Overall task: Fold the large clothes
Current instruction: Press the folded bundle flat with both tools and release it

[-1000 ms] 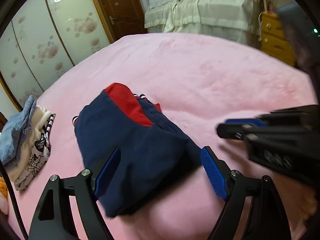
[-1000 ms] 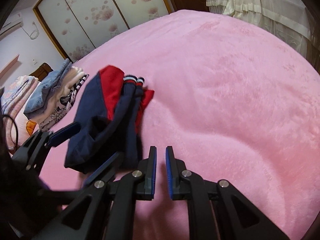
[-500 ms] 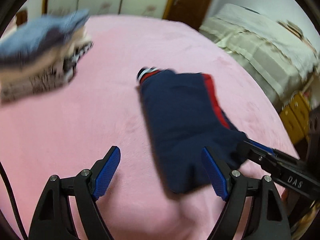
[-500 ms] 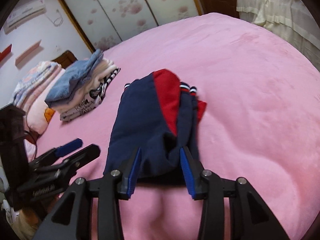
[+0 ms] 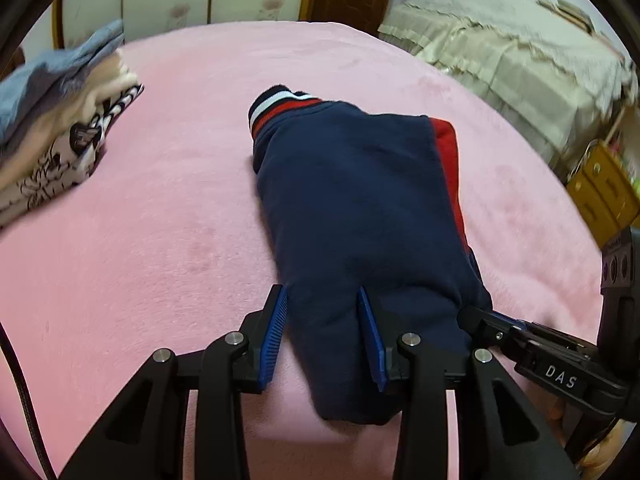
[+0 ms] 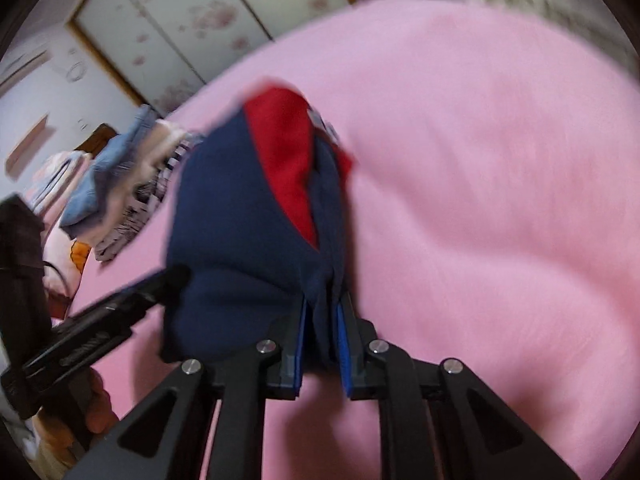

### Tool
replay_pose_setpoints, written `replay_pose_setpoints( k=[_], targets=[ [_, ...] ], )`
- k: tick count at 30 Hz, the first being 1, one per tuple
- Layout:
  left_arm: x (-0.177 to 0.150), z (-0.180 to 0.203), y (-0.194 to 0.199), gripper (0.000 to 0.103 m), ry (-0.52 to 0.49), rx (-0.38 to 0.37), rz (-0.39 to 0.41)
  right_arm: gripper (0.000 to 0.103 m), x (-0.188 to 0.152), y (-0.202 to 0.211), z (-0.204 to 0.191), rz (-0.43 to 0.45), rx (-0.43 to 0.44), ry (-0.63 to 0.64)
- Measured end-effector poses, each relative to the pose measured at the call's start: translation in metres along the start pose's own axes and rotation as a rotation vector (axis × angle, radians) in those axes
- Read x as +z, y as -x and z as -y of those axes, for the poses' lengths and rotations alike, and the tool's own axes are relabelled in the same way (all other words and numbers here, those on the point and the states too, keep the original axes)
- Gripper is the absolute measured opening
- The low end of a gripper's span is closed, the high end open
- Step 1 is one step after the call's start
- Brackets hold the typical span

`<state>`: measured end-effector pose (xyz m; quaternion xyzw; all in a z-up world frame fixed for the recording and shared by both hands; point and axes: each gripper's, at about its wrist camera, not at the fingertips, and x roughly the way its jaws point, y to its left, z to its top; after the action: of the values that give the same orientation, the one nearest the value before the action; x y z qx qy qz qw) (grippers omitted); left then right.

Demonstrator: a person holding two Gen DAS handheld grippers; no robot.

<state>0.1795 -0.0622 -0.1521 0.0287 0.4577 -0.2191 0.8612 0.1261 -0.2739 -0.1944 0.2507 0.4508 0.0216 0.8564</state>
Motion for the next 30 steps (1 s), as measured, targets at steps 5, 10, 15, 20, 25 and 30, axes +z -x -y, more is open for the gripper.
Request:
replay_pose_setpoints(
  k=[5, 10, 15, 20, 25, 30],
  targets=[
    [0.002, -0.002, 0.011, 0.036, 0.011, 0.01, 0.011, 0.029, 0.007, 0.013, -0.011, 0.021, -0.019, 0.042],
    [0.017, -0.008, 0.034, 0.042, 0.018, 0.002, 0.057, 0.037, 0.024, 0.047, -0.033, 0.107, -0.064, 0.131],
    [0.045, -0.018, 0.035, 0.042, 0.057, -0.018, 0.089, 0.036, 0.064, 0.046, -0.064, 0.174, -0.01, 0.235],
    [0.071, -0.031, 0.006, 0.028, 0.135, -0.095, 0.057, 0.027, 0.102, 0.0, -0.078, 0.124, 0.018, 0.264],
    [0.077, -0.035, -0.026, 0.022, 0.137, -0.106, 0.013, 0.0, 0.114, -0.042, -0.066, 0.052, -0.079, 0.269],
    [0.076, -0.032, -0.031, 0.021, 0.126, -0.12, 0.021, 0.0, 0.11, -0.052, -0.034, 0.019, -0.079, 0.204]
  ],
)
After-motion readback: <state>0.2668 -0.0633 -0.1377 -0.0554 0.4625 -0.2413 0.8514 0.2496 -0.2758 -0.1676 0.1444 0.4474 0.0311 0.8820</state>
